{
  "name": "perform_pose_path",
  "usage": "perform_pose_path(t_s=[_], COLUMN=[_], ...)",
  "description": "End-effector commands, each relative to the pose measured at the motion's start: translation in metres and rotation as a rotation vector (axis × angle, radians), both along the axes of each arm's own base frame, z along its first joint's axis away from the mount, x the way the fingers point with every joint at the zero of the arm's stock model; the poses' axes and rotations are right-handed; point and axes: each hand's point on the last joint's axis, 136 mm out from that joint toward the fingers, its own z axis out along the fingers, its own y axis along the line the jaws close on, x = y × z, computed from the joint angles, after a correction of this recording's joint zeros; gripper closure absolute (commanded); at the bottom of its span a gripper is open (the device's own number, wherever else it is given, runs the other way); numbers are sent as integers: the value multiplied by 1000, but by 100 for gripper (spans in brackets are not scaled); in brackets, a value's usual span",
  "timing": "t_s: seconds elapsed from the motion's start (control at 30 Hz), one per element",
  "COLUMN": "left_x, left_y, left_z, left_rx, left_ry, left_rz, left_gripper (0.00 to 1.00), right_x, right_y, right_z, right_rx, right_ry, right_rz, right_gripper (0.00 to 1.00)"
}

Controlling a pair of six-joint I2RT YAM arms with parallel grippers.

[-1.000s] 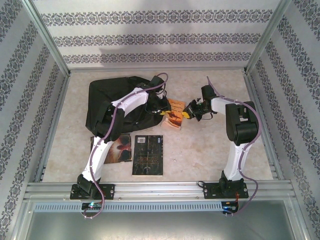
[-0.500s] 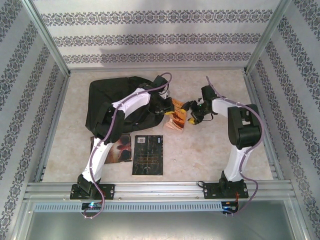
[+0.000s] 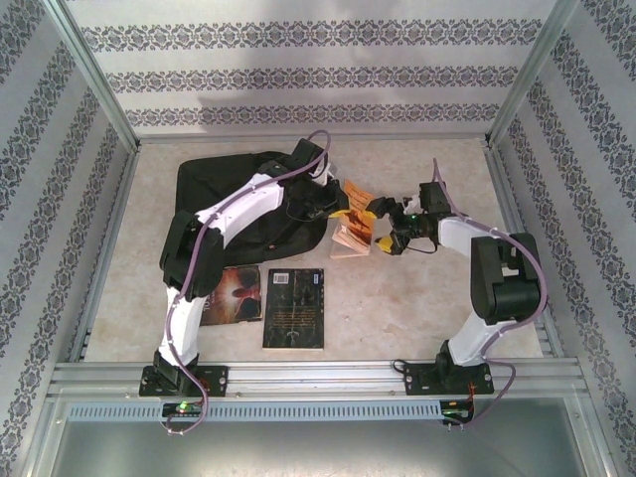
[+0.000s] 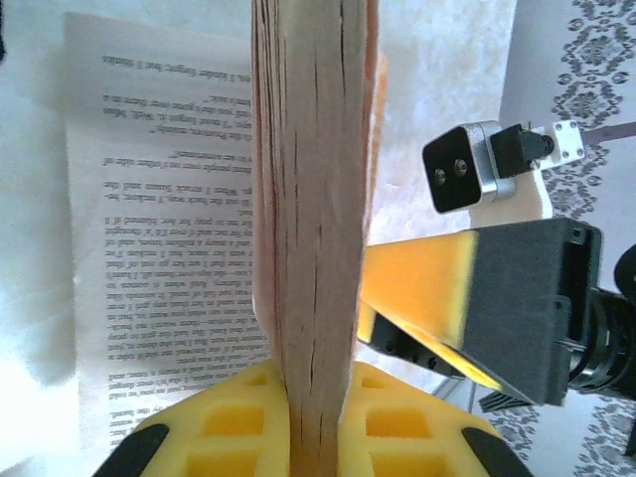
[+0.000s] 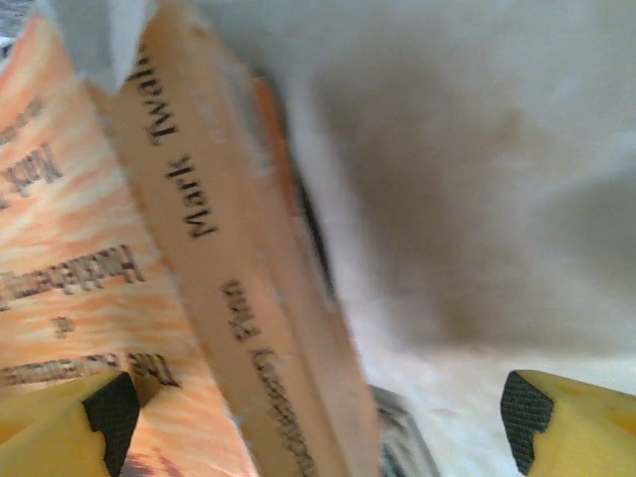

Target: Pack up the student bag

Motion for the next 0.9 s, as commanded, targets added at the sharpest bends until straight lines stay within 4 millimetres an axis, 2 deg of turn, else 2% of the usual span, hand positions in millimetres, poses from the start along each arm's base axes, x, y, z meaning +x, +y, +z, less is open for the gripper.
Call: perform_pose_path(t_s=[0.0,0.17,0.23,0.37,0.4,0.43,0.53,0.6,0.63,0.73,0.87], left_x=[-2,-10,-13,-24,-28,-33,-45,-54,-57,-67,-74], left_y=[-12,-13,-13,-3,1,4,12,17,22,35,52], left_z=[57,78,85,91,90,91,96,100,102,109,114], left_rx=[-161,-217,-222,-152,-128,-109,-73,-54,-41,1,52], left_ry=[-85,-94,-96,-106,-105,-105,-106,-113,-117,-146,-165], left_rz=[-22,-27,-28,-38,-40,-41,-45,-50,-47,-41,-36], left_gripper=[100,100,100,100,100,97,72,56,50,40,33], right_x=[11,10,8,3,0,-2,-13,-20,-24,-34,-44], right_y=[17,32,37,34,33,32,39,44,47,55,66], right_z=[50,72,85,108,113,117,125,130,134,145,168], right_rx=[176,264,279,264,252,239,207,179,166,123,91], right_ry=[-144,-178,-202,-258,-268,-278,-292,-313,-328,-368,-452], right_rz=[8,37,46,21,18,16,42,58,71,118,185], right_gripper=[4,3,7,30,40,51,79,91,94,99,100])
